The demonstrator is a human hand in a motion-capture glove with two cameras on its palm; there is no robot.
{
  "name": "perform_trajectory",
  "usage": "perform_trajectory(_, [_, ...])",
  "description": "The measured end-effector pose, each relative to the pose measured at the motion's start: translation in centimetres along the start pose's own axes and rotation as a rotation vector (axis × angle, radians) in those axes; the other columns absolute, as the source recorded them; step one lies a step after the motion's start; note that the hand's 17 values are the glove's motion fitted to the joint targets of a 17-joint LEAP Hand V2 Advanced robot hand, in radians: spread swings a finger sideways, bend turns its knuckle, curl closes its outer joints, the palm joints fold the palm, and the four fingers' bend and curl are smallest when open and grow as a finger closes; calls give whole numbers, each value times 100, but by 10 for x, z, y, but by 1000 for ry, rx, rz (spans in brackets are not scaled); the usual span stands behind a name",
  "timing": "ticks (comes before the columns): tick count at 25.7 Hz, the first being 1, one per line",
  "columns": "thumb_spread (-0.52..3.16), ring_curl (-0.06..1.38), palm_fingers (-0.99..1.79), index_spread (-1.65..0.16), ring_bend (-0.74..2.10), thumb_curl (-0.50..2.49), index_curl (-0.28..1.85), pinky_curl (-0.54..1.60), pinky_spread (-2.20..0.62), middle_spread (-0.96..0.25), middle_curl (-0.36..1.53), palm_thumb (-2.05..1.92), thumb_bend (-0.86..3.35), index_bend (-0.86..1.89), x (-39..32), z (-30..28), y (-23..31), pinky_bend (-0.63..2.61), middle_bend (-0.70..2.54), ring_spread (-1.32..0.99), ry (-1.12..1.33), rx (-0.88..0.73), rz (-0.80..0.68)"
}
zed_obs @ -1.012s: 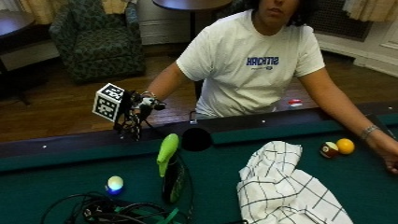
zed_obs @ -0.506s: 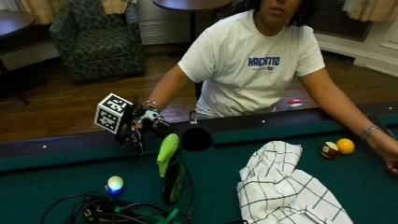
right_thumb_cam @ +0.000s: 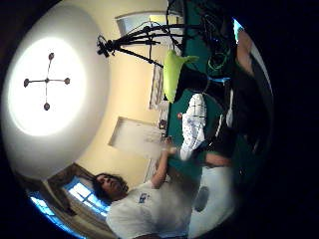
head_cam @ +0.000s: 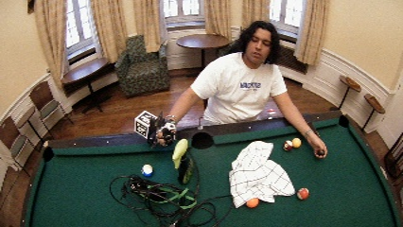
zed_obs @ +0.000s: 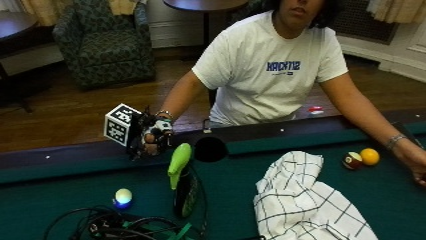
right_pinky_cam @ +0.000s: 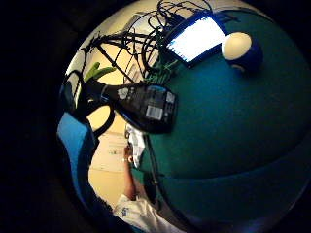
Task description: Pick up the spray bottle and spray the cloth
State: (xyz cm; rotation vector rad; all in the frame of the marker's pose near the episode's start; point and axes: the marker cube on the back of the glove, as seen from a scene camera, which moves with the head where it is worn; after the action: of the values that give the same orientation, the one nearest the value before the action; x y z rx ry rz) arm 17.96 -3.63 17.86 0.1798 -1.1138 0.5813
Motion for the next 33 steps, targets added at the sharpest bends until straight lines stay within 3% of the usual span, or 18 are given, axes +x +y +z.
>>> perform_trajectory(7, [54, 50, 145, -31, 74, 56, 40, 53, -21, -24, 52, 111, 5, 40, 2, 0, 1, 79, 49, -24, -13, 24, -8])
perform_trajectory(15, [29, 60, 136, -29, 93, 62, 53, 60, -17, -25, 65, 115, 4, 67, 0, 10, 4, 79, 74, -23, -29, -29, -22])
perform_trajectory(21, [17, 66, 124, -28, 103, 66, 61, 66, -15, -25, 73, 116, 3, 79, -6, 15, -1, 84, 85, -22, -94, -8, 51])
perform_trajectory(27, [21, 69, 109, -28, 104, 69, 67, 70, -15, -25, 78, 113, 0, 77, -5, 16, 4, 91, 86, -22, -92, -68, 92])
perform_trajectory(33, [37, 67, 95, -27, 100, 68, 62, 67, -20, -23, 72, 102, -6, 46, -8, 10, 9, 87, 71, -21, -99, -88, 64])
